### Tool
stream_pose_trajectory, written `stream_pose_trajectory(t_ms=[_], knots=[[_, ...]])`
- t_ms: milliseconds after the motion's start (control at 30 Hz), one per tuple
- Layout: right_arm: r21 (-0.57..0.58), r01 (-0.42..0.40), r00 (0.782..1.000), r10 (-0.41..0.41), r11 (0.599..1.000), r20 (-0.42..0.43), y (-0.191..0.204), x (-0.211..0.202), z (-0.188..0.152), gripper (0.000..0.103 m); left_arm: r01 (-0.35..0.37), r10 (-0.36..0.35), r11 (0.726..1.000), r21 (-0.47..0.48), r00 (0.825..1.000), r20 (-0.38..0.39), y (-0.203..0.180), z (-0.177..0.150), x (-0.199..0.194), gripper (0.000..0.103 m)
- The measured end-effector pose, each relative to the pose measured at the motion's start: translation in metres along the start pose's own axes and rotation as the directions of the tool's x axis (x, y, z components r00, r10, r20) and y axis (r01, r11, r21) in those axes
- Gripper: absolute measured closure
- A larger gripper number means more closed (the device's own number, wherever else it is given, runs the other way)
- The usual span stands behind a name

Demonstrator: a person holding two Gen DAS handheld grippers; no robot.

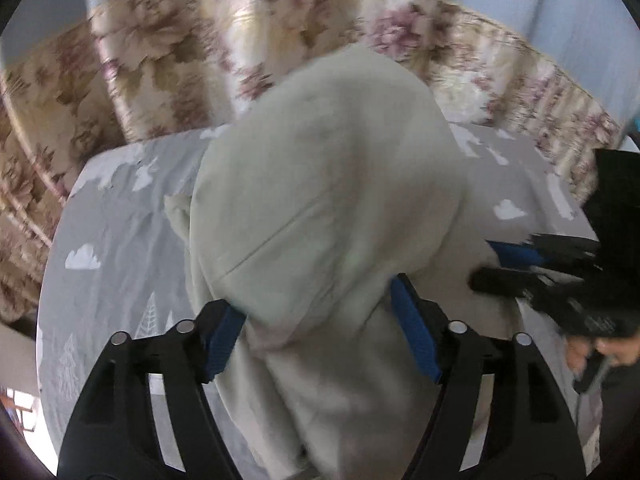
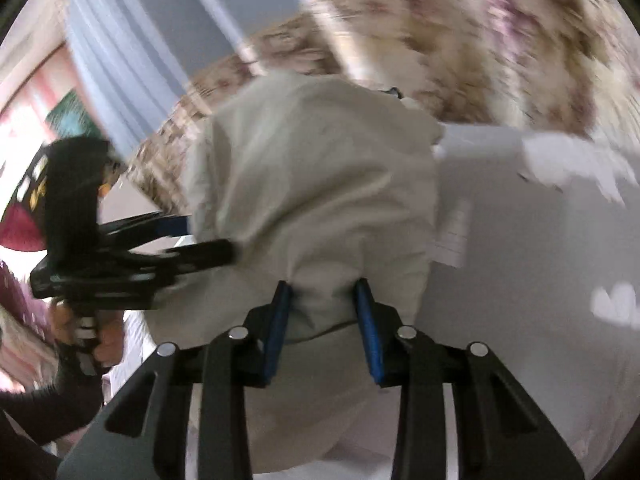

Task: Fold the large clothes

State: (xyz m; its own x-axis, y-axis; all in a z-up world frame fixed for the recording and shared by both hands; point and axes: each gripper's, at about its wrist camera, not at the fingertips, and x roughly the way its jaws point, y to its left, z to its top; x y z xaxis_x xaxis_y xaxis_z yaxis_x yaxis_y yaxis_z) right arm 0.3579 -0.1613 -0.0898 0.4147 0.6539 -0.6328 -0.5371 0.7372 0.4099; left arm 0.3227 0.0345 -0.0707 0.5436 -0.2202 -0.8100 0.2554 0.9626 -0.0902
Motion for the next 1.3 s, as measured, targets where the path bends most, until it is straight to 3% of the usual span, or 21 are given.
stream_pose_trajectory(t_ms=[100,167,233,333,400,467,667,767,800,1000,1067,1200,1300], knots=[[-0.033,0.038,0.999,-0.038,0.999,-0.009,0.005,0.002,0.004,0.067,0.066,-0.067,0.996,-0.062,0.998,-0.015,0.021,-0.007,0.012,0.080],[-0.005,0.020,1.000,-0.020,1.000,-0.005,-0.002,-0.002,0.004,0.067,0.120,-0.121,0.988,-0.092,0.993,-0.005,0.031,-0.009,0.014,0.088],[-0.007,0.024,1.000,-0.024,1.000,-0.007,-0.002,-0.005,0.003,0.067,0.129,-0.129,0.987,-0.093,0.992,0.010,0.033,-0.010,0.009,0.096],[-0.021,0.048,0.998,-0.047,0.999,0.044,0.007,-0.020,0.003,0.067,0.105,-0.102,0.993,-0.063,0.994,0.049,0.028,-0.009,-0.005,0.097],[-0.018,0.107,0.991,-0.105,0.994,0.085,0.009,-0.027,0.008,0.067,0.115,-0.111,0.991,-0.068,0.992,0.067,0.035,-0.010,-0.017,0.097],[-0.040,0.162,0.986,-0.160,0.986,0.056,0.014,-0.016,0.011,0.067,0.119,-0.113,0.988,-0.097,0.991,0.070,0.051,-0.013,-0.025,0.097],[-0.191,0.216,0.976,-0.219,0.958,0.007,0.041,0.016,0.007,0.067,0.117,-0.117,0.977,-0.180,0.993,0.009,0.086,-0.032,-0.007,0.097],[-0.279,0.299,0.950,-0.312,0.913,-0.002,0.042,0.024,-0.002,0.065,0.120,-0.125,0.975,-0.184,0.992,-0.014,0.086,-0.038,0.011,0.095],[-0.288,0.320,0.942,-0.334,0.903,-0.002,0.039,0.027,-0.002,0.060,0.120,-0.126,0.976,-0.183,0.992,-0.021,0.085,-0.037,0.016,0.095],[-0.278,0.336,0.935,-0.355,0.900,-0.021,0.021,0.043,0.004,0.047,0.071,-0.084,0.983,-0.172,0.994,-0.071,0.083,-0.022,0.054,0.091],[-0.253,0.319,0.941,-0.337,0.914,-0.033,0.016,0.042,0.006,0.046,0.056,-0.070,0.984,-0.168,0.994,-0.079,0.081,-0.018,0.055,0.090],[-0.235,0.305,0.949,-0.316,0.923,-0.010,0.026,0.022,0.004,0.047,0.022,-0.027,0.988,-0.153,0.999,-0.031,0.078,-0.023,0.027,0.081],[-0.244,0.247,0.968,-0.251,0.938,0.015,0.046,-0.005,-0.004,0.047,-0.034,0.036,0.994,-0.100,0.999,0.018,0.066,-0.035,-0.010,0.076]])
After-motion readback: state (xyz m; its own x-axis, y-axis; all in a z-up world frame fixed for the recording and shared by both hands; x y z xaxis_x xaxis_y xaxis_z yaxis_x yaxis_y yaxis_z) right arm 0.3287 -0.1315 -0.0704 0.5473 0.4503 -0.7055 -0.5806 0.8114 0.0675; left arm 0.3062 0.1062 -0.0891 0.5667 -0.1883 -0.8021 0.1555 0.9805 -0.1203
